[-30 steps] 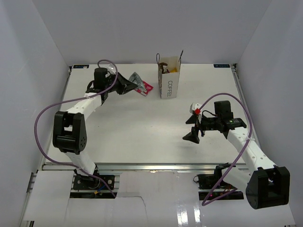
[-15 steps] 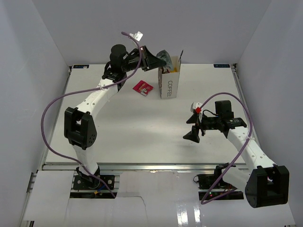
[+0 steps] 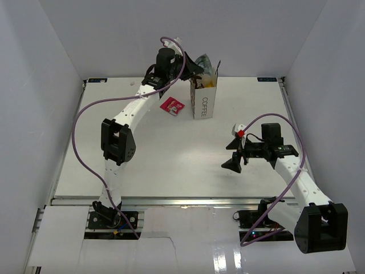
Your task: Place the snacks into the paper bag
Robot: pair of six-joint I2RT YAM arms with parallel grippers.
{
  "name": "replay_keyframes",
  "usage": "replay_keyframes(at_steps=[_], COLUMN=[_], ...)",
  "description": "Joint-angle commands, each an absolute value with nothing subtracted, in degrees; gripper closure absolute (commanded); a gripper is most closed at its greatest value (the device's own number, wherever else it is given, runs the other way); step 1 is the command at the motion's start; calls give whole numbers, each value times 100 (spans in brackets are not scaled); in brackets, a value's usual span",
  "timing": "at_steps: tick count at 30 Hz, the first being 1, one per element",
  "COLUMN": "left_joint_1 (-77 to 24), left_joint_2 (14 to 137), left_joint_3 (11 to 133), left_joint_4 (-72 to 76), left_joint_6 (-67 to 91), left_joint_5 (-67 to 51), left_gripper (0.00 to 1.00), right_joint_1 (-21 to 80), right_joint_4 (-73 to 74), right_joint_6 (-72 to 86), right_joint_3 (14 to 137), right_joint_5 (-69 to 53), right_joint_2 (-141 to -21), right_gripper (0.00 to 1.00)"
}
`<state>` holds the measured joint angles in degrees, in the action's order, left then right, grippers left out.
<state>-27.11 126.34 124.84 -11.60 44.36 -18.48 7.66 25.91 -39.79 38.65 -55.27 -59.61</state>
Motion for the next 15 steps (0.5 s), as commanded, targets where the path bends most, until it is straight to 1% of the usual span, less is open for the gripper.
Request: replay_keyframes(at_steps=[1,4,5,7,8,10,11,15], left_joint_1=[-2760,-2786,-2812,-2830,-2839,-2856,-2865,-2883], left_joint_2=[12375,12419,12428,12428,12419,12393,12375,12340], left_joint_3=[12762,12744,12735,12709,12718,12735,12735,12902], left_joint_4=[-1389,-1424,-1433,-1459,-1468,-1485,-1485,-1494], left_joint_6=[4254,4298,4307,4377,4394,4377,4368,4368], left_joint_5=[-1397,-1459,-1494,-1485,-1494,-1459,-1389,-1362], left_gripper=[92,80,75,68,62,55,49,44], right_joint_1=[729,721,729,721,721,721,721,721], right_joint_4=[2408,2399,2399,2399,2399,2399,2399,2408], right_joint_6=[-3902,-3894,-3902,-3894,-3885,-3885,-3876,-3858], right_joint_3=[3823,3823,3823,3823,3823,3832,3832,3876], right_joint_5=[-5695,-5695,-5695,-5695,-5695,-5704,-5704,-5713], right_joint_2=[-5880,-5889,-5897,-5897,-5897,-5915,-5915,-5941], right_gripper=[2,2,2,2,2,2,2,2])
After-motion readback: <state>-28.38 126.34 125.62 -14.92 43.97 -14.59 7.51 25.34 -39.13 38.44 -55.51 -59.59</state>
